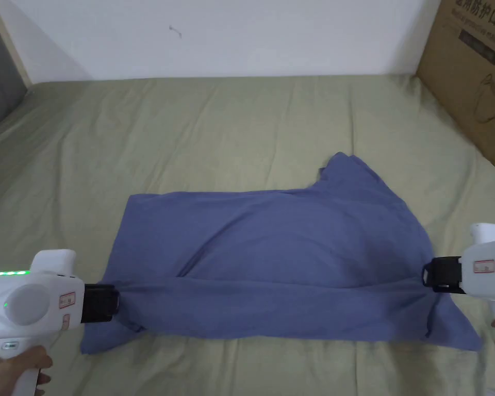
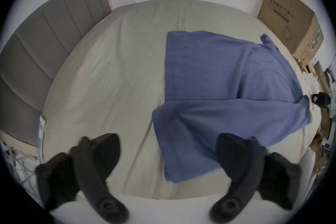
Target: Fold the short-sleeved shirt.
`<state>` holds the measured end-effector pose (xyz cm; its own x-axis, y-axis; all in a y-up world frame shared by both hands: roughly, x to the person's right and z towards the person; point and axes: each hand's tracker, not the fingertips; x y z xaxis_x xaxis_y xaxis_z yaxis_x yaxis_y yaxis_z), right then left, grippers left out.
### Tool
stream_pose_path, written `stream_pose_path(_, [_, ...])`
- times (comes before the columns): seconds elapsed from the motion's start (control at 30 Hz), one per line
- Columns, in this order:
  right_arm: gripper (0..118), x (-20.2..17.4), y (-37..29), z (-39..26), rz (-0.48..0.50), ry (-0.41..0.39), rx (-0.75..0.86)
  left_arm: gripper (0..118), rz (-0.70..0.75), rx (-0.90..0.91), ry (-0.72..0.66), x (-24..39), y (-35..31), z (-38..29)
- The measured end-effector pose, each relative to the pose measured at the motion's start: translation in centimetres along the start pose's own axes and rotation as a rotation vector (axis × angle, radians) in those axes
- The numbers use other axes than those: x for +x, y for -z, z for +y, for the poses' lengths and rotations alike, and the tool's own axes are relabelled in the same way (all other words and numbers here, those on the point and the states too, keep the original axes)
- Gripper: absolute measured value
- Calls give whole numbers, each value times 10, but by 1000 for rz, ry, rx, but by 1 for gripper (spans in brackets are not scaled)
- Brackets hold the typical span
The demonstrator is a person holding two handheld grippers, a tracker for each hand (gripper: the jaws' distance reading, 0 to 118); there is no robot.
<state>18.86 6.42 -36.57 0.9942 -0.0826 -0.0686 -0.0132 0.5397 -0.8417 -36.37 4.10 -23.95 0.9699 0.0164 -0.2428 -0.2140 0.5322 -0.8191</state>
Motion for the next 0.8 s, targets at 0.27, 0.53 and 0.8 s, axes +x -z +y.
stream_pose_path(0.27, [0, -10, -14, -53, 29, -21, 10, 0, -85, -2, -122, -4, -12, -55])
stream_pose_path(0.53, [0, 9, -10, -75, 2, 62, 2, 67, -103, -42, -263, -24, 36, -39])
stream_pose_path(0.8, [89, 21, -3, -79, -12, 112, -2, 3, -46, -97, -138, -13, 44, -33])
